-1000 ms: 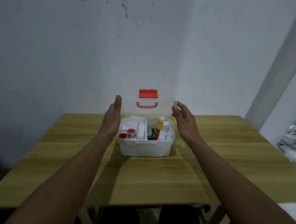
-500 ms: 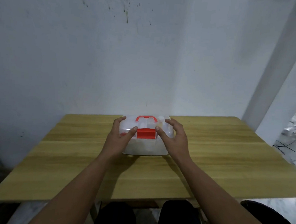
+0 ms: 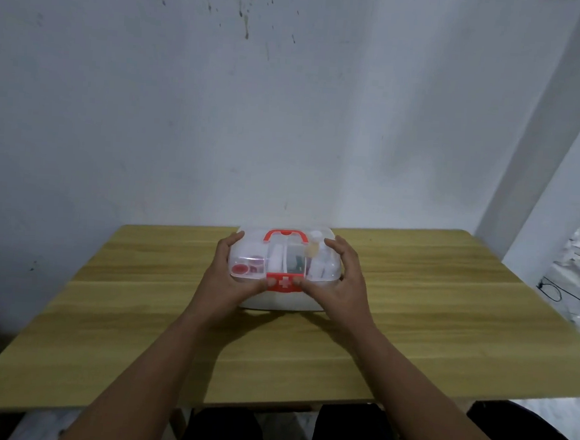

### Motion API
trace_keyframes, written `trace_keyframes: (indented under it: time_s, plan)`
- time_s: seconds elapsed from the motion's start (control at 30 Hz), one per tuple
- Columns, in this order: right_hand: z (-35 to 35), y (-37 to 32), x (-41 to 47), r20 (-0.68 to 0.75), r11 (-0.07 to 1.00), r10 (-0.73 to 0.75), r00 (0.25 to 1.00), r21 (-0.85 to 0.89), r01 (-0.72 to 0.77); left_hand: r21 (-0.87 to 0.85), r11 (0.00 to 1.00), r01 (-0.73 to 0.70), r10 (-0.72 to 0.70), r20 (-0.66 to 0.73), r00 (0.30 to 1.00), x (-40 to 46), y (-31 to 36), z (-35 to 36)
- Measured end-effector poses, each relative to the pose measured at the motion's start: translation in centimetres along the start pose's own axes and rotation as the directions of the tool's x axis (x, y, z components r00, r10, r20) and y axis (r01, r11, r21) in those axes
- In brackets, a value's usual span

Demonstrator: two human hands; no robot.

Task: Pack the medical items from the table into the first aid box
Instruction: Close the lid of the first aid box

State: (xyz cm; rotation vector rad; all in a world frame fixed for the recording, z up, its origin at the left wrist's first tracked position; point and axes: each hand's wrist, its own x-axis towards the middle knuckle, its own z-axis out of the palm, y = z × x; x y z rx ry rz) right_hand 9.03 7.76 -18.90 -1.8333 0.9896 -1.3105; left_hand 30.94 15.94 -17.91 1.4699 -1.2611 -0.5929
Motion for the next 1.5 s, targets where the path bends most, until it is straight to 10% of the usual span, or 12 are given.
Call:
trace_keyframes:
  time_s: [1.3,1.5]
  plan:
    - [0.7,5.6,14.8,0.216,0.989,0.055,0.975,-0.145,-0.024,0.189,0.979,-0.076,0.067,0.052,0.996,15.8,-3.4,3.4]
    - [-5.5,-7.3,12.1,-0.106,0.952,-0.29,0.951,0.067,0.298,0.193,0.974,-0.119,0.127,-0.027,0.992,10.0,0.2,2.3]
